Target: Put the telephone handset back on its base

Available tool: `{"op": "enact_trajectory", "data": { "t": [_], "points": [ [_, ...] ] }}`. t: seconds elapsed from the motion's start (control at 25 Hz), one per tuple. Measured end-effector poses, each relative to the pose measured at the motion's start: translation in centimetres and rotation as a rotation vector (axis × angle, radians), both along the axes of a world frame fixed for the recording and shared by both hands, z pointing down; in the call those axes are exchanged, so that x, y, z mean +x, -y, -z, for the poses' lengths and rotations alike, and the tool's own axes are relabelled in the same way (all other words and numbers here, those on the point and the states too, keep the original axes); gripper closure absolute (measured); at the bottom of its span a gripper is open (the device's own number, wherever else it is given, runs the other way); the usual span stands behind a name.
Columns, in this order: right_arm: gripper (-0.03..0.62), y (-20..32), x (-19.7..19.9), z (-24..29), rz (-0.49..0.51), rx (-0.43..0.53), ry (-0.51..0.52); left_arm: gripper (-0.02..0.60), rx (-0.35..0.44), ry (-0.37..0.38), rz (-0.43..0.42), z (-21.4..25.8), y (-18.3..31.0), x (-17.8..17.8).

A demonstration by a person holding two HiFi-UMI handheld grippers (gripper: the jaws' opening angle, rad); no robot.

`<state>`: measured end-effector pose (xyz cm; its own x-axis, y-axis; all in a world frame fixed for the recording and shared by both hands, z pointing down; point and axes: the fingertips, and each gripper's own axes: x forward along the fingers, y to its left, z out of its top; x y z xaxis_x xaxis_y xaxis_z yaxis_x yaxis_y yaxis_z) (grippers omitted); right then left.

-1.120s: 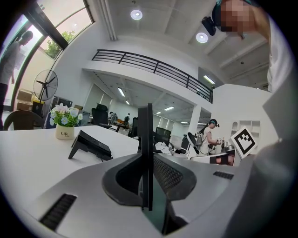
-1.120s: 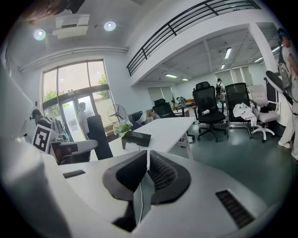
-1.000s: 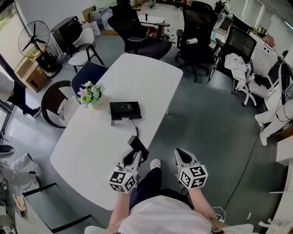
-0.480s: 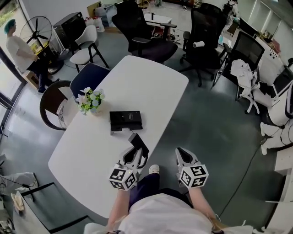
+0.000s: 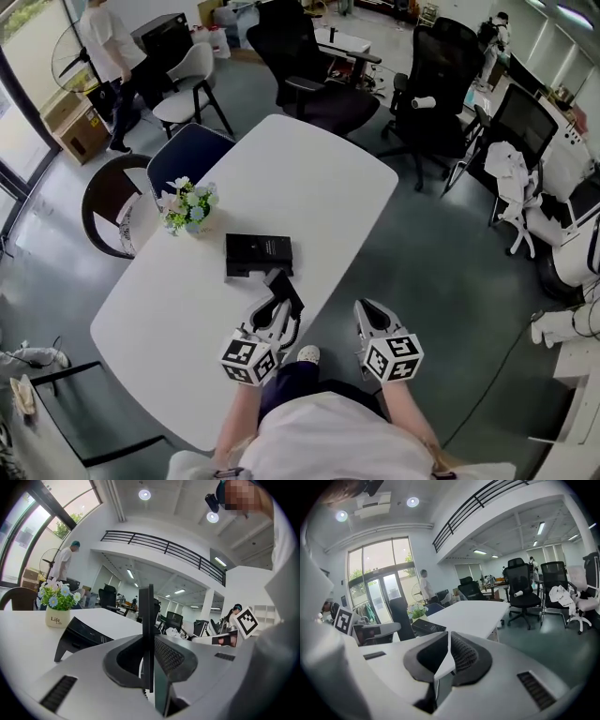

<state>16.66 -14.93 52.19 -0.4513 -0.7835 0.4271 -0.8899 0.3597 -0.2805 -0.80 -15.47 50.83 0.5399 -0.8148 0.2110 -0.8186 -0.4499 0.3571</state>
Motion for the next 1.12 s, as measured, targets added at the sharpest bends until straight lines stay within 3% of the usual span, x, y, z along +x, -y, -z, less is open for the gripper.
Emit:
{"op": "enact_trajectory", "data": {
  "t": [0.68,1.12],
  "points": [
    [0.554,0.2,-2.8,-2.1,0.118,-0.064,0.033,0.503,-0.043,-0.003,0.079,-0.9,-1.4,-1.2],
    [0.553,4.3,-4.5,-2.8,0.277,-0.106,0.011,0.503,-0.068,-0.035,0.216,-1.5,1.2,-1.7]
  ]
}}
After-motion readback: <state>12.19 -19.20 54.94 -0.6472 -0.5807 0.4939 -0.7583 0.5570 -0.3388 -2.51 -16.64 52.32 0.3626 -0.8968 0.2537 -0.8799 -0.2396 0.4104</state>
